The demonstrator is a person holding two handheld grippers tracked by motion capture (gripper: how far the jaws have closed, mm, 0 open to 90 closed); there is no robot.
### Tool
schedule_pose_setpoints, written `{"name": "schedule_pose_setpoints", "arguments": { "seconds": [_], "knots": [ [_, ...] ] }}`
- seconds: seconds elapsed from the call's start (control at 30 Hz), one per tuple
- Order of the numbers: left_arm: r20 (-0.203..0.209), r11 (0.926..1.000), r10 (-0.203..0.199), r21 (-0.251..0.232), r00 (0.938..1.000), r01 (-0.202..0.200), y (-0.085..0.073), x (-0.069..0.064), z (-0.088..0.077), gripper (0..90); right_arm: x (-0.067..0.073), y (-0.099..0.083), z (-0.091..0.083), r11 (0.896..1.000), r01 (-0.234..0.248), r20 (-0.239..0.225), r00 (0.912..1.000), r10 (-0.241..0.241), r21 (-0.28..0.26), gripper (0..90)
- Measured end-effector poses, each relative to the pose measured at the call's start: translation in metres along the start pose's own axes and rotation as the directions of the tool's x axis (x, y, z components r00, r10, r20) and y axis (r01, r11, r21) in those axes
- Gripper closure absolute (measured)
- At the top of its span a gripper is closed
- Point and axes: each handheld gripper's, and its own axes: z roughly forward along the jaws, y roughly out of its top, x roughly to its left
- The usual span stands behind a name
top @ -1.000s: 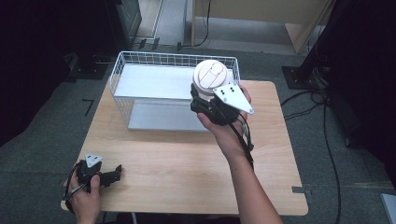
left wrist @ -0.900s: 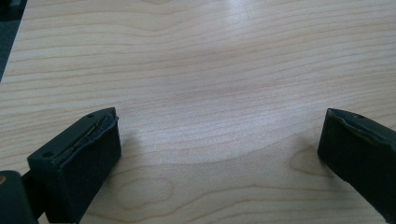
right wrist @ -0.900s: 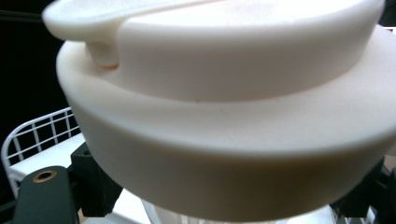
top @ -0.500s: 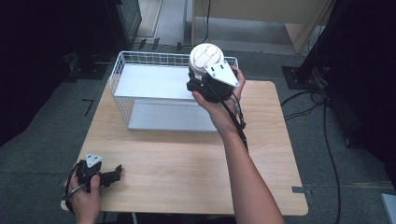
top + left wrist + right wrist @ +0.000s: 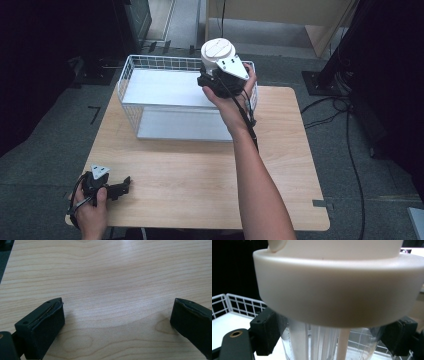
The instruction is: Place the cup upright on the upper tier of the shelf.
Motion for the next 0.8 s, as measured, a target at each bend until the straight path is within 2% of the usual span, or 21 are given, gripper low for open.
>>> {"name": "schedule_pose_setpoints", "arguments": {
  "seconds": [0.03, 0.17, 0.2, 0.4, 0.8],
  "knots": [
    [0.000, 1.0000, 0.000, 0.000, 1.0000, 0.000, 0.000, 0.000, 0.000, 0.0, 0.000, 0.000, 0.000, 1.000, 0.000, 0.000, 1.0000, 0.000, 0.000, 15.8],
    [0.000, 1.0000, 0.000, 0.000, 1.0000, 0.000, 0.000, 0.000, 0.000, 0.0, -0.009, -0.005, 0.006, 0.998, -0.055, -0.002, 0.9985, 0.055, -0.024, 15.9],
    [0.000, 1.0000, 0.000, 0.000, 1.0000, 0.000, 0.000, 0.000, 0.000, 0.0, -0.011, -0.008, 0.008, 0.997, -0.050, -0.011, 0.9987, 0.049, -0.056, 15.9],
    [0.000, 1.0000, 0.000, 0.000, 1.0000, 0.000, 0.000, 0.000, 0.000, 0.0, -0.014, -0.013, 0.015, 0.994, -0.050, -0.018, 0.9986, 0.049, -0.100, 15.8],
    [0.000, 1.0000, 0.000, -0.001, 1.0000, 0.000, 0.000, 0.000, 0.000, 0.0, -0.013, -0.018, 0.033, 0.988, -0.063, -0.004, 0.9980, 0.063, -0.144, 16.1]
  ]
}}
